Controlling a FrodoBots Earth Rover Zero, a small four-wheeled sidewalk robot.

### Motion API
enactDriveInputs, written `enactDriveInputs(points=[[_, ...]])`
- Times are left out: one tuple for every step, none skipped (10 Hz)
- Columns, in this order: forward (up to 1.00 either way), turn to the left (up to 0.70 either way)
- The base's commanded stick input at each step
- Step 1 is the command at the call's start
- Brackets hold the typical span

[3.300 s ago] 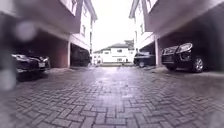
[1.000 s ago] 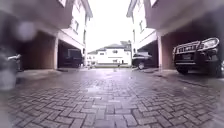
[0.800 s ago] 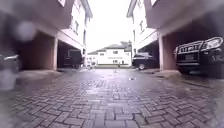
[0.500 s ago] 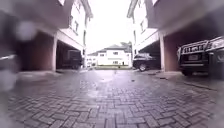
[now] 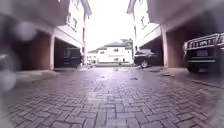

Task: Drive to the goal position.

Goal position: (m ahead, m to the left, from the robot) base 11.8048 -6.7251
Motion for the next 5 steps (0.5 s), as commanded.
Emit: enactDriveInputs(points=[[0.7,0.0],[0.7,0.0],[0.7,0.0],[0.7,0.0],[0.7,0.0]])
